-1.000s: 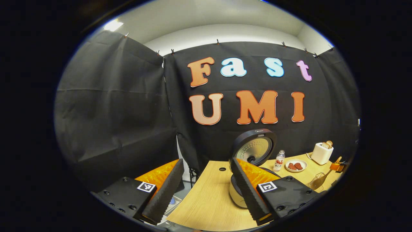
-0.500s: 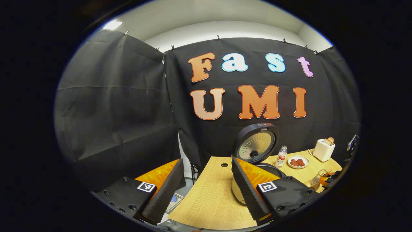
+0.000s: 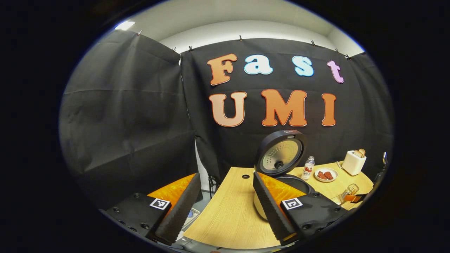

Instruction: Close the left gripper, press the button to open the rice cooker; take a wooden spoon from the chopstick holder with the right hand, scoop a spoonful of rice and pour it into the rice cooker, then put the wooden spoon back into the chopstick holder.

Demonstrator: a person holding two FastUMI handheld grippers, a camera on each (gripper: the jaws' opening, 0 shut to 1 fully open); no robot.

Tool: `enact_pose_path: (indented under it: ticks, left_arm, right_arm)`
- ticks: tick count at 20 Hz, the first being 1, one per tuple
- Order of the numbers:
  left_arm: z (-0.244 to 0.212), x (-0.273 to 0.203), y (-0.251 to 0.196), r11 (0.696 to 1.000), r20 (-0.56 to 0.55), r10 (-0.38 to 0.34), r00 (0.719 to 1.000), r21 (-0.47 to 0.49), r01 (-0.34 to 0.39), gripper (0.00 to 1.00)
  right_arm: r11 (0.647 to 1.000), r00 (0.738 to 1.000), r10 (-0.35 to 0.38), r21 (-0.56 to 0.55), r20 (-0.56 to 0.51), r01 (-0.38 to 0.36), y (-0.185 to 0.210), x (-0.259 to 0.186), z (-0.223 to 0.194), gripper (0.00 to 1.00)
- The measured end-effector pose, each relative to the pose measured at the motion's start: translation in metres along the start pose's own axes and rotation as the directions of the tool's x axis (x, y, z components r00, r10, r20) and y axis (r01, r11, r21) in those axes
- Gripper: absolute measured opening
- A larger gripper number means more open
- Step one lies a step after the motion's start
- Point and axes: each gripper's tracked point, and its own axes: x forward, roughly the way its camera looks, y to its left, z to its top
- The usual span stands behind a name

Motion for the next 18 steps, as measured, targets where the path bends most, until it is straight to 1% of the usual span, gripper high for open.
enact_pose_path:
  ticks: [2, 4, 6, 8, 13, 18]
  left_arm:
    - [-0.001, 0.002, -0.005, 1.0, -0.002, -0.009, 1.0, -0.004, 0.009, 1.0]
    - [-0.002, 0.001, -0.009, 1.0, -0.004, -0.021, 1.0, -0.005, 0.021, 1.0]
    - [0.001, 0.0, -0.012, 1.0, 0.002, -0.028, 1.0, -0.008, 0.028, 0.99]
    - [0.002, 0.0, -0.014, 0.999, 0.008, -0.03, 1.0, -0.015, 0.031, 1.0]
    - [0.01, -0.004, -0.014, 0.999, 0.025, -0.028, 0.999, -0.016, 0.028, 1.0]
    - [0.016, -0.005, -0.014, 0.999, 0.044, -0.027, 0.999, -0.021, 0.028, 1.0]
  right_arm:
    - [0.992, 1.0, 0.008, 0.128, -0.006, -0.007, -0.012, 0.001, 0.001, 0.11]
    - [0.973, 0.999, 0.031, 0.23, -0.01, -0.027, -0.016, 0.0, 0.0, 0.11]
    - [0.946, 0.998, 0.057, 0.319, -0.017, -0.049, -0.016, -0.001, 0.001, 0.11]
    - [0.914, 0.997, 0.072, 0.401, -0.015, -0.06, -0.019, -0.002, 0.003, 0.11]
    - [0.846, 0.998, 0.067, 0.531, 0.0, -0.057, -0.031, -0.011, 0.013, 0.11]
    - [0.807, 0.998, 0.052, 0.588, 0.029, -0.059, -0.036, -0.023, 0.031, 0.11]
